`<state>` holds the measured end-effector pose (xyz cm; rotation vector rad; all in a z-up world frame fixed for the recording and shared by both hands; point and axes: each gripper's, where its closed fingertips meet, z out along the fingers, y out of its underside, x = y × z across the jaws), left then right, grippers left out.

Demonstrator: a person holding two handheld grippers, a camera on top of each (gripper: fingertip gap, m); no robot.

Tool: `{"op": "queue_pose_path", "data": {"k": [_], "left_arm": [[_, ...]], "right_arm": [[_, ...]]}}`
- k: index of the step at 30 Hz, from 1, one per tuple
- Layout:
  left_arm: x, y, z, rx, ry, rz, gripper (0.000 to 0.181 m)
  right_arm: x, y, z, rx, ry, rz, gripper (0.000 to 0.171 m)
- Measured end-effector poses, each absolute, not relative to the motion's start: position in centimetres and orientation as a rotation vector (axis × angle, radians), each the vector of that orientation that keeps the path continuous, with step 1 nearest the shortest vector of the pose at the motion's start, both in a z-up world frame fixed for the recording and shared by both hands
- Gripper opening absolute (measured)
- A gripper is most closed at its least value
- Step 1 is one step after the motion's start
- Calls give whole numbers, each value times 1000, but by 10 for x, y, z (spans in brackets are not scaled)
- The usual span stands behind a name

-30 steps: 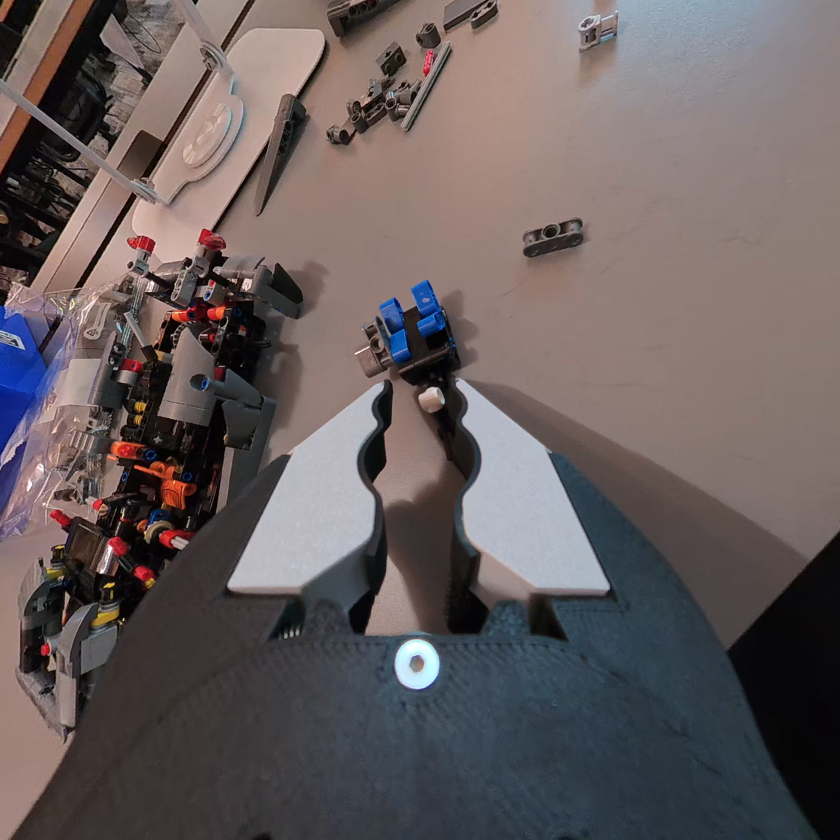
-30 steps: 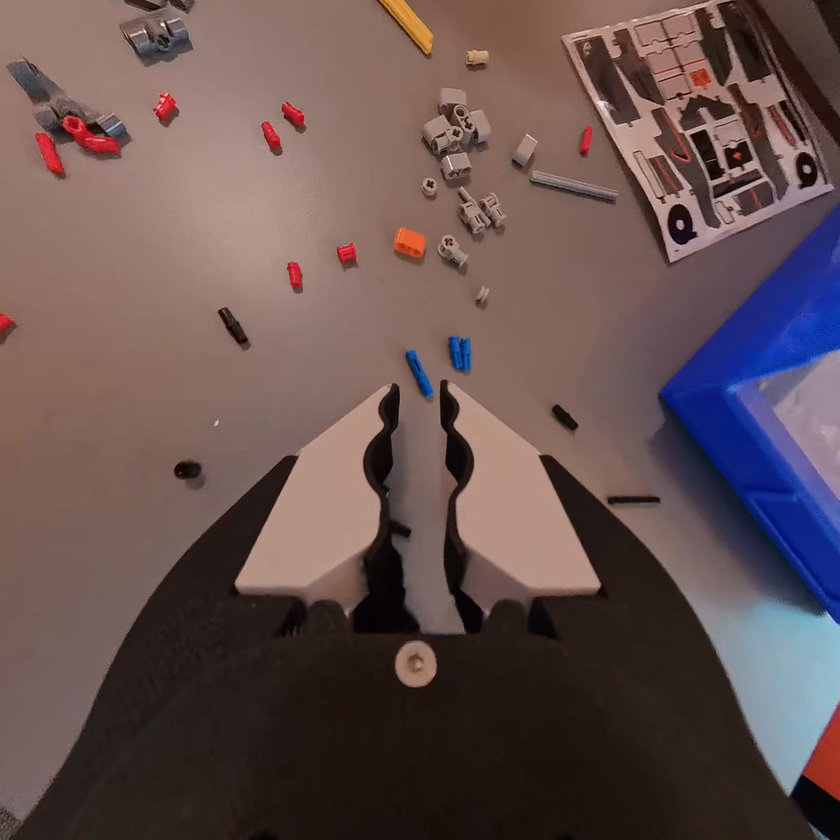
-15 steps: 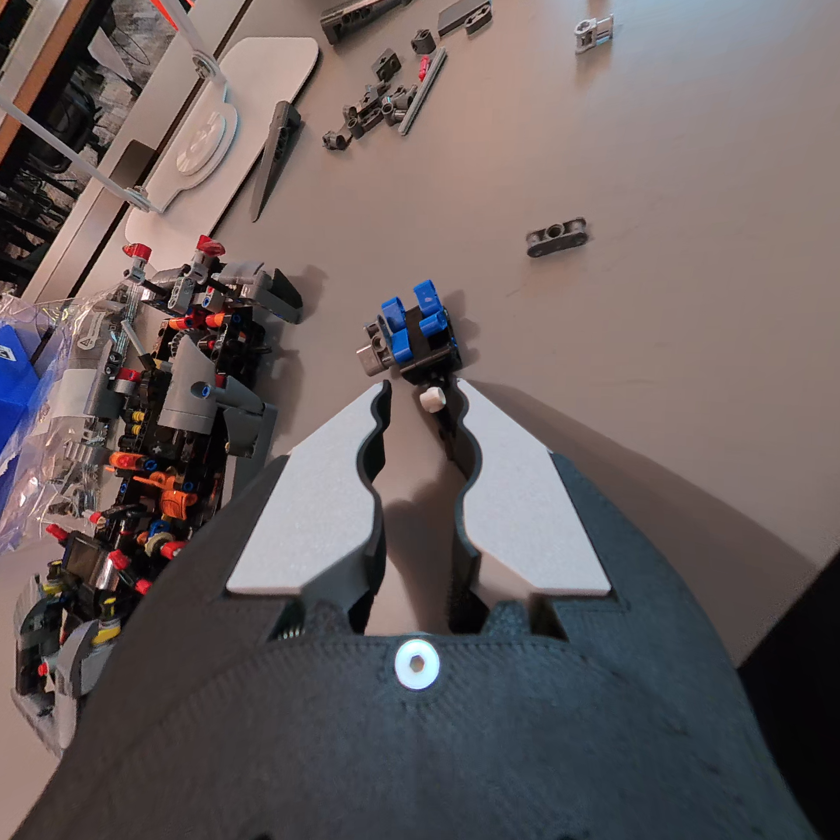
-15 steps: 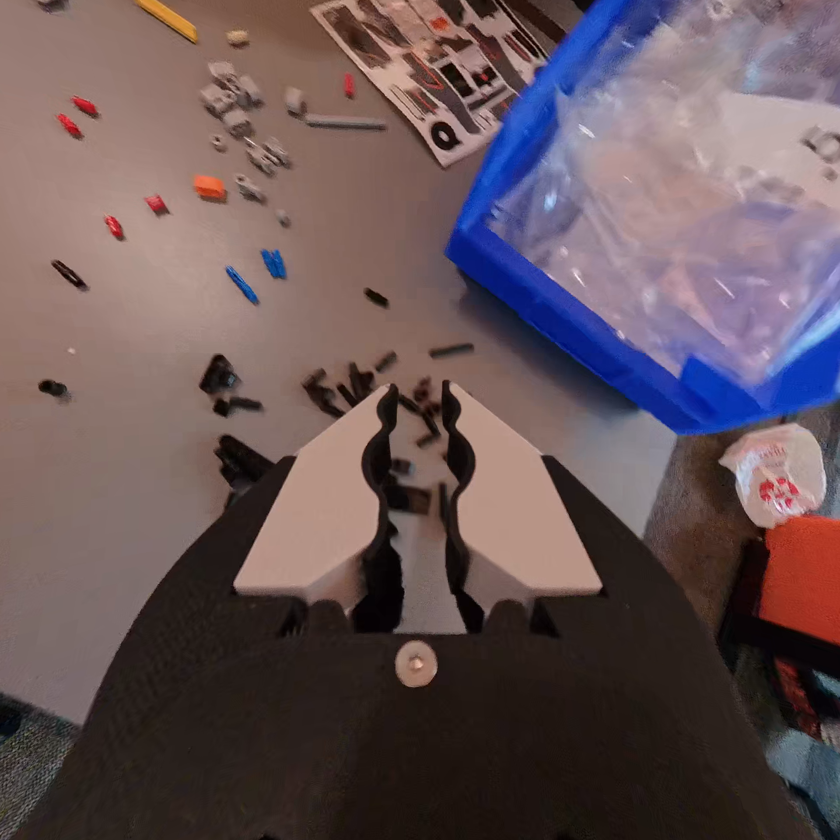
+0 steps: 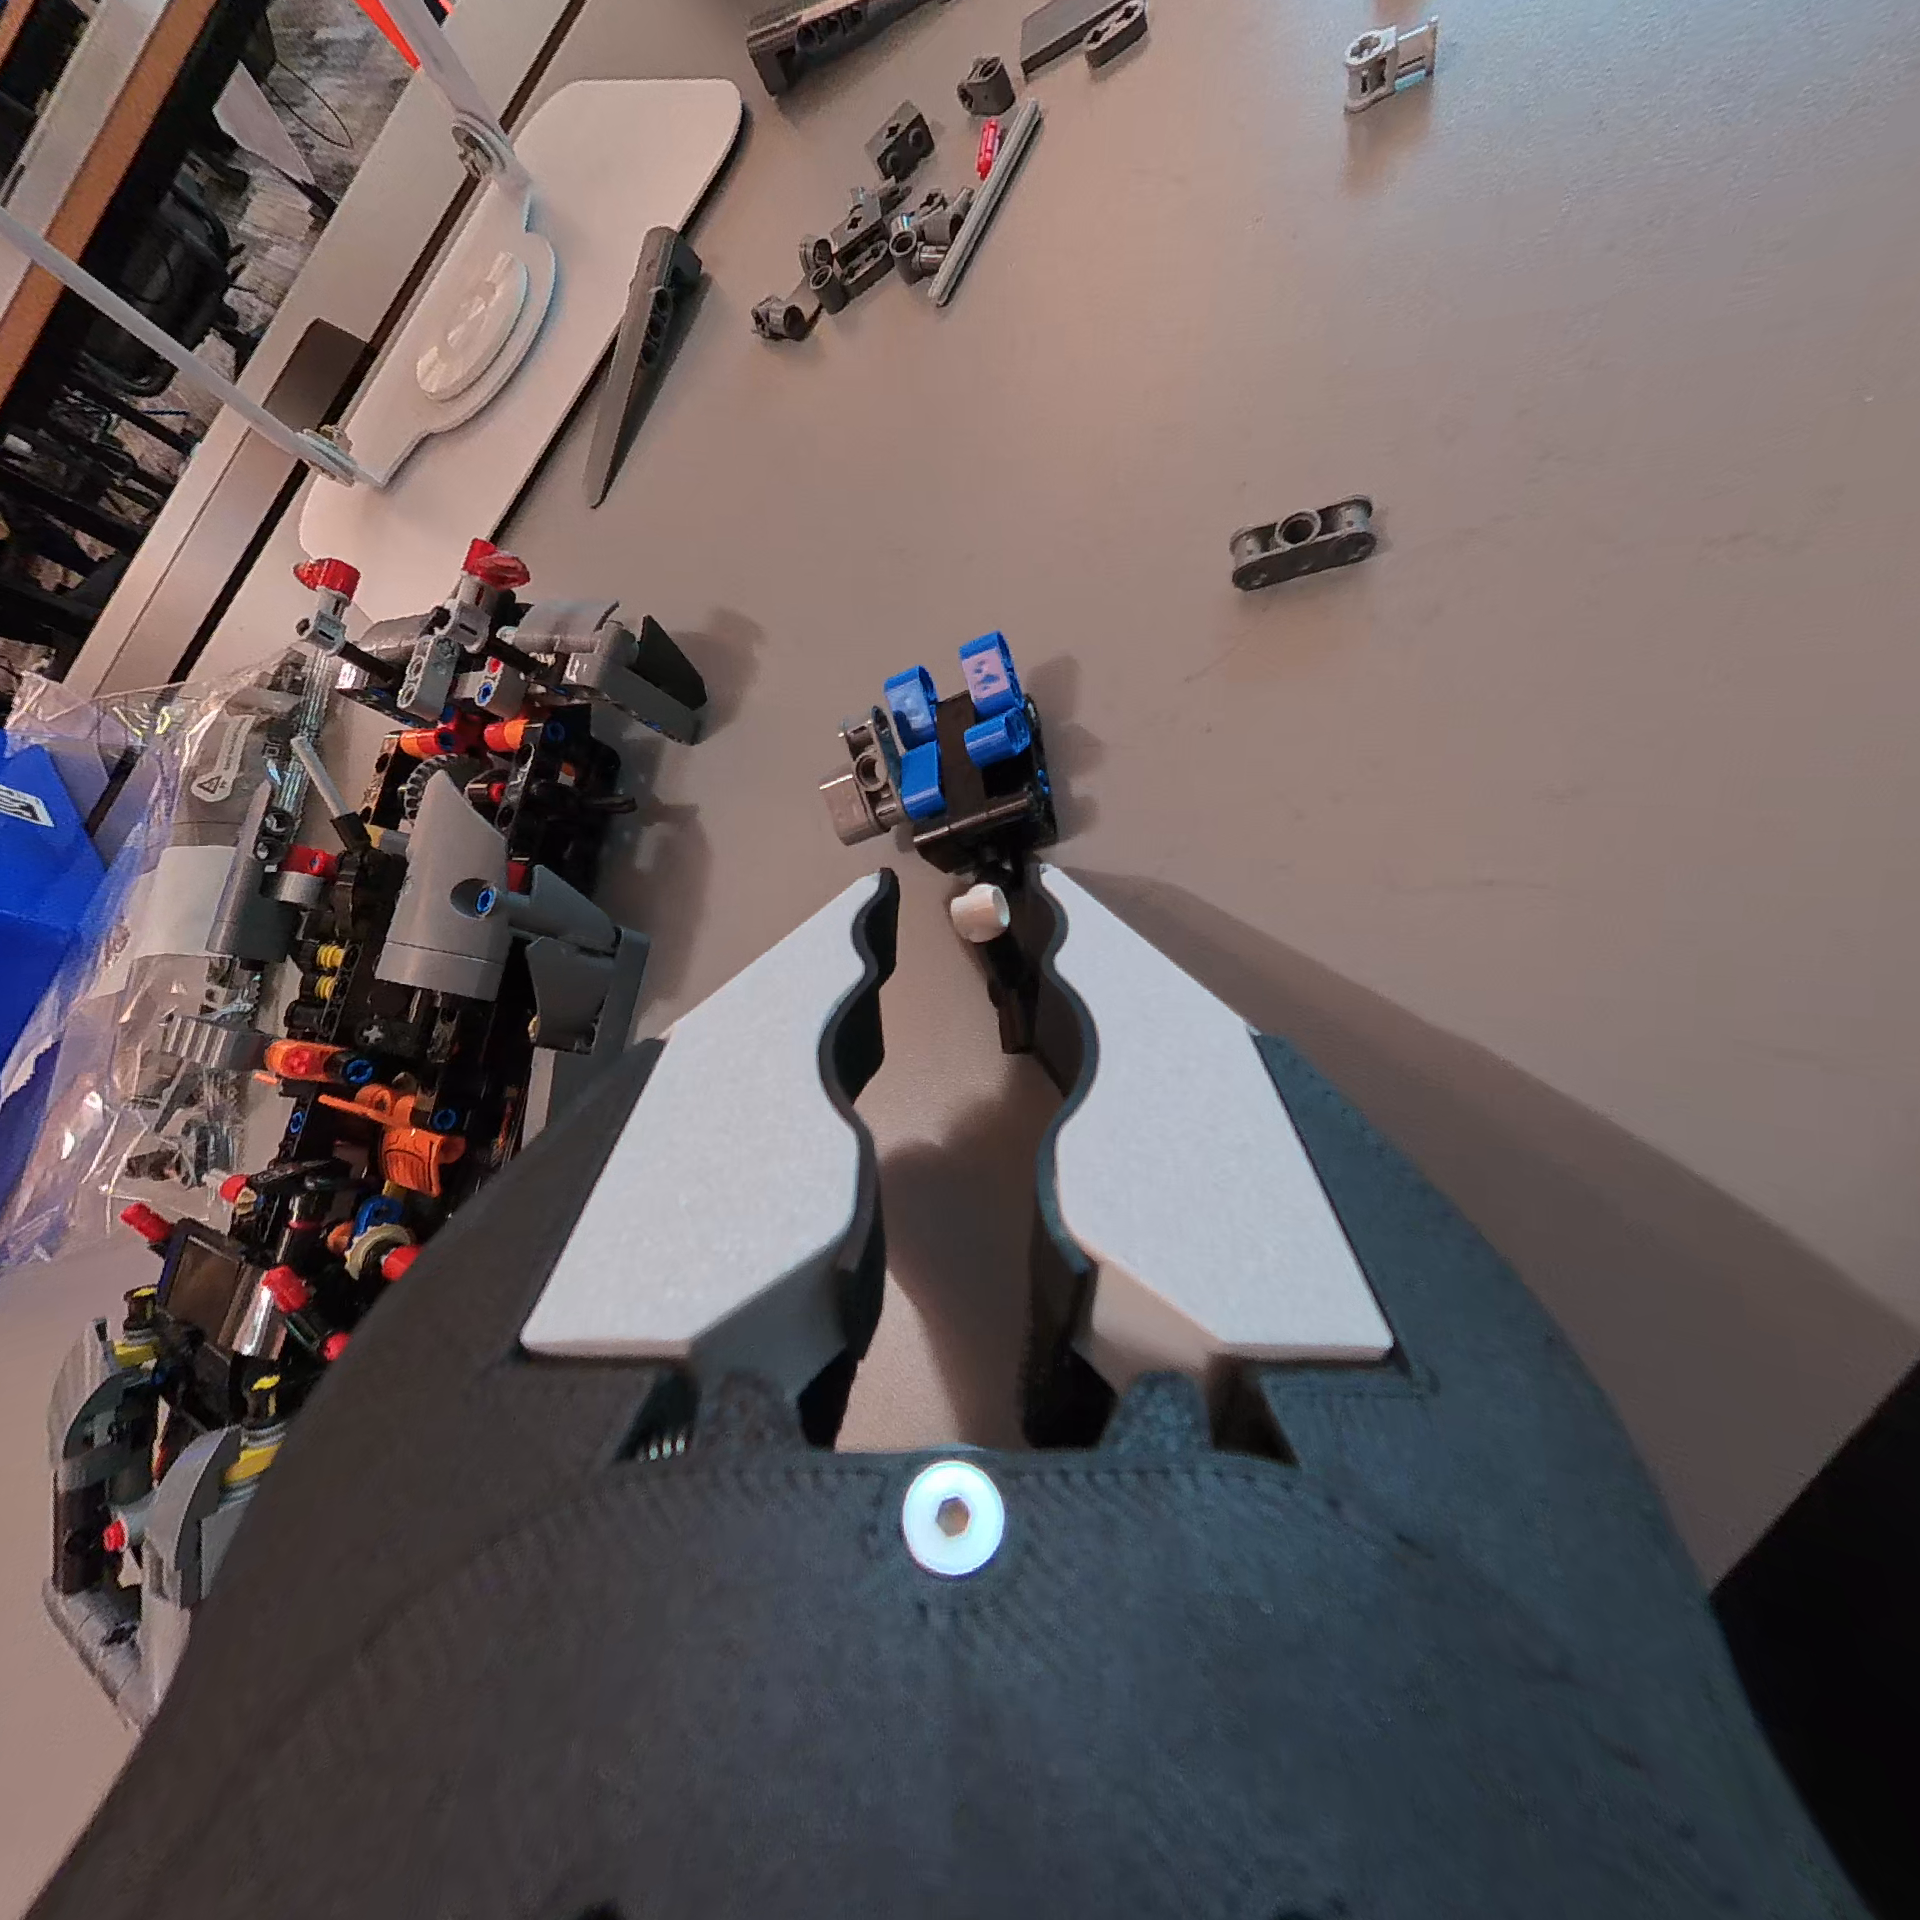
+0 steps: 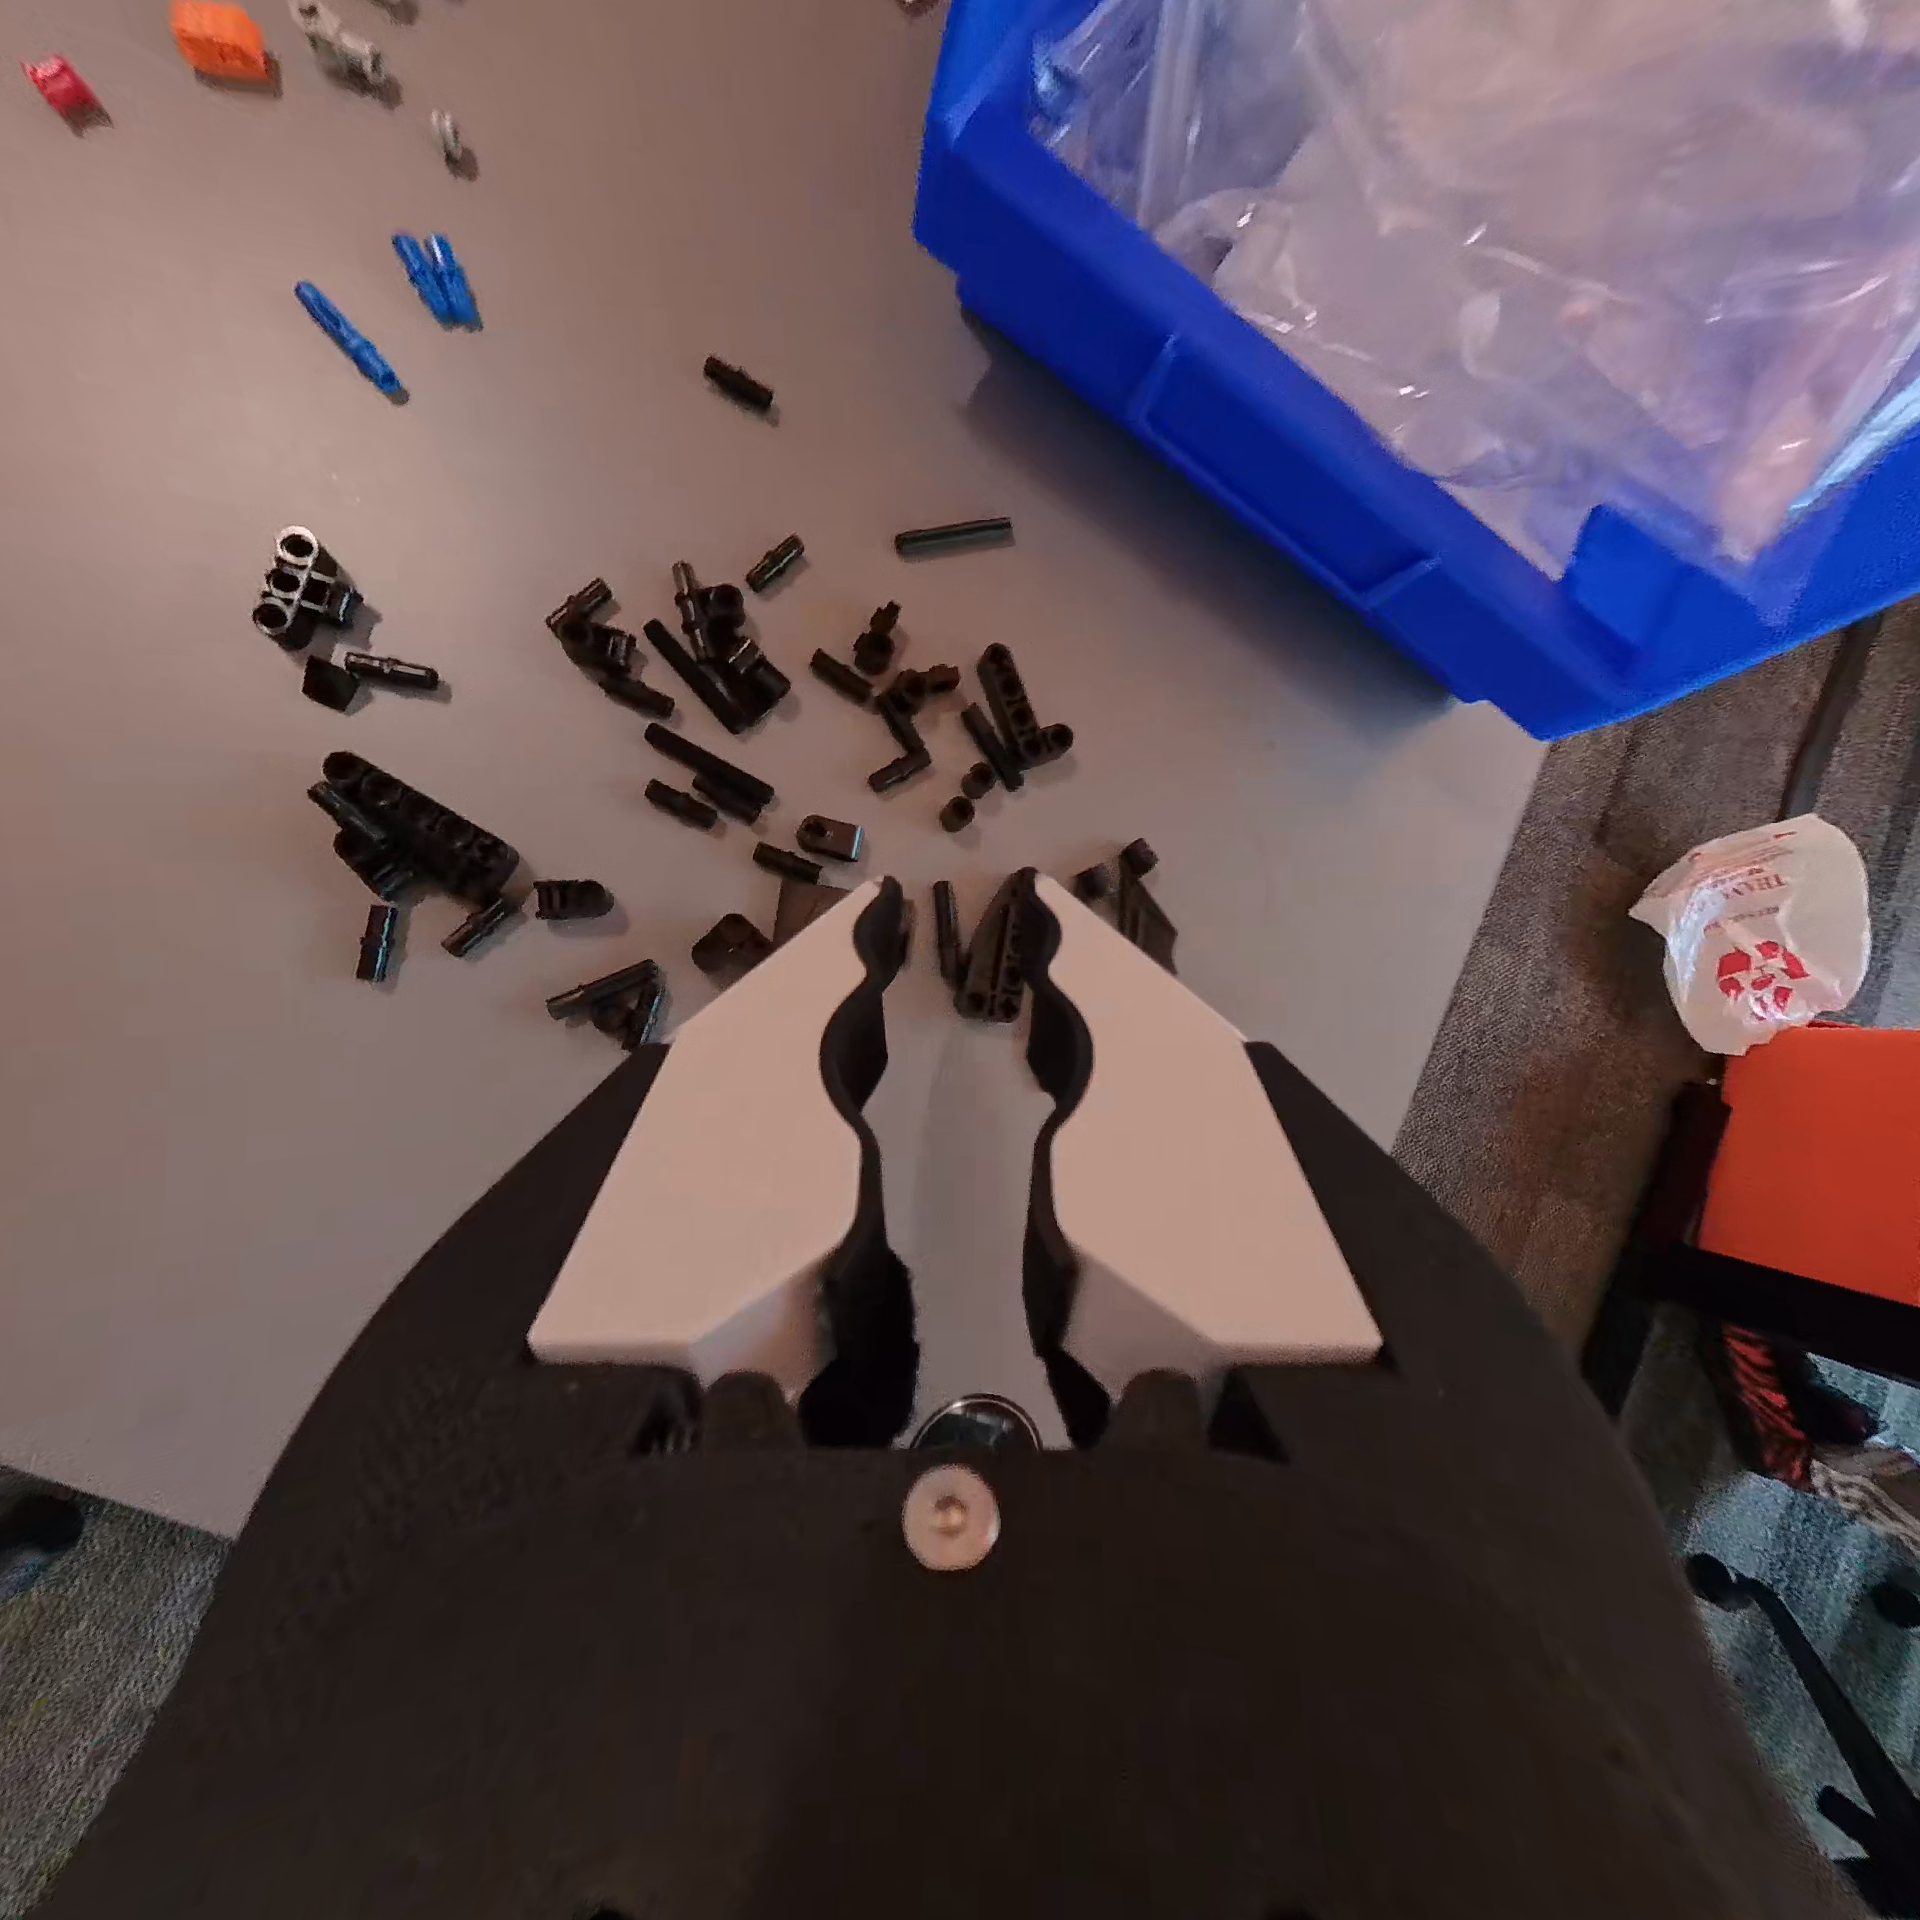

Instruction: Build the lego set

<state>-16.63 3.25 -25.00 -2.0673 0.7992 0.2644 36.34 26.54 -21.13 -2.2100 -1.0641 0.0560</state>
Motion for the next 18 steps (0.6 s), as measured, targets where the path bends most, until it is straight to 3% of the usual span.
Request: {"op": "queue_pose_path", "data": {"k": [18], "left_arm": [[-167, 33, -250, -2066, 800, 276, 20]], "right_arm": [[364, 272, -256, -2255, -1195, 163, 7]]}}
